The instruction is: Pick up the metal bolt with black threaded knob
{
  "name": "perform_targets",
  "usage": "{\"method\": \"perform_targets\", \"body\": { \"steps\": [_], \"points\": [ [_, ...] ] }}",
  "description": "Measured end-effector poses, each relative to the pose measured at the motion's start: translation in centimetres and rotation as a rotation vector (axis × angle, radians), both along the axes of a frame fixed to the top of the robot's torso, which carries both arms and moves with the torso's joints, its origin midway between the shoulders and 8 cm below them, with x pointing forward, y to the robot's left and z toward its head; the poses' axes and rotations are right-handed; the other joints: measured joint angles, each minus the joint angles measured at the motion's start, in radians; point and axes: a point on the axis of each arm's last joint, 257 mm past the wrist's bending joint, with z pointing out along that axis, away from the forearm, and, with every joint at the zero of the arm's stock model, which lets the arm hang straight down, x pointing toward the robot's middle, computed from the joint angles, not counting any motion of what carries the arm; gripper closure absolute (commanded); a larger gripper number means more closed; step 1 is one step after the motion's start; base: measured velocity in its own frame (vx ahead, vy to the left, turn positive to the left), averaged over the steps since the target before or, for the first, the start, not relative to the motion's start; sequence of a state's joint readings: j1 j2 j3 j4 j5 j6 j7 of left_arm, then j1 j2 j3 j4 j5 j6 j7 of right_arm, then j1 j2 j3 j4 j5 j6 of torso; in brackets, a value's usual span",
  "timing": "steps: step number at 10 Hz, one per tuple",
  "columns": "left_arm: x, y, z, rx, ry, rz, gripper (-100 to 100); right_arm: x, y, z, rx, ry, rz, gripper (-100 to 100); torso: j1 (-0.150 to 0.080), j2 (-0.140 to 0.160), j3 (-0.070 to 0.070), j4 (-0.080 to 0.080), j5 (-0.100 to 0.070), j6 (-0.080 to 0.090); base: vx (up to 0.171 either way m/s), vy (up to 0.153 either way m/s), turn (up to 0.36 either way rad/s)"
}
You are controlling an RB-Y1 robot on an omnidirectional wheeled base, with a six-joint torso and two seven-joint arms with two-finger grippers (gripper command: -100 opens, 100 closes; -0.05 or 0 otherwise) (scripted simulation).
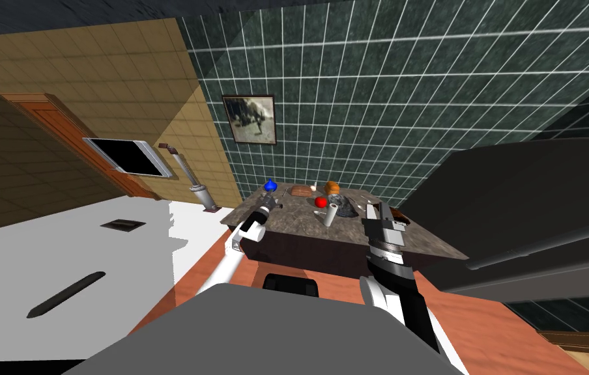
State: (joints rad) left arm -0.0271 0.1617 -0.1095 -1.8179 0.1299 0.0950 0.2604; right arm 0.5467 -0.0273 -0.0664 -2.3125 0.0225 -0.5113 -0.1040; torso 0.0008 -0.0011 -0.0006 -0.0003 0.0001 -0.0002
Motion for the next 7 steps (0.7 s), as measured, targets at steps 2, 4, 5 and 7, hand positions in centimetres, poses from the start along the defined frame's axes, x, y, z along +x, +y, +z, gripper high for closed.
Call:
{"method": "perform_targets", "body": {
  "steps": [2, 4, 5, 7],
  "points": [
    [1.4, -0.5, -1.0, -0.004, 0.052, -0.016, -100, 0.0, 0.0, 0.0, 0.0, 0.0, 0.0, 0, 0.0, 0.0, 0.0, 0.0, 0.0, 0.0, 0.013, 0.017, -0.002],
    [2.9, -1.3, -2.0, -0.008, 0.104, -0.031, -100, 0.0, 0.0, 0.0, 0.0, 0.0, 0.0, 0, 0.0, 0.0, 0.0, 0.0, 0.0, 0.0, 0.013, 0.018, -0.002],
    [3.7, -1.6, -2.8, -0.01, 0.135, -0.038, -100, 0.0, 0.0, 0.0, 0.0, 0.0, 0.0, 0, 0.0, 0.0, 0.0, 0.0, 0.0, 0.0, 0.007, 0.019, -0.002],
    [4.8, -2.2, -3.7, -0.013, 0.189, -0.05, -100, 0.0, 0.0, 0.0, 0.0, 0.0, 0.0, 0, 0.0, 0.0, 0.0, 0.0, 0.0, 0.0, 0.01, 0.018, -0.001]
  ]
}}
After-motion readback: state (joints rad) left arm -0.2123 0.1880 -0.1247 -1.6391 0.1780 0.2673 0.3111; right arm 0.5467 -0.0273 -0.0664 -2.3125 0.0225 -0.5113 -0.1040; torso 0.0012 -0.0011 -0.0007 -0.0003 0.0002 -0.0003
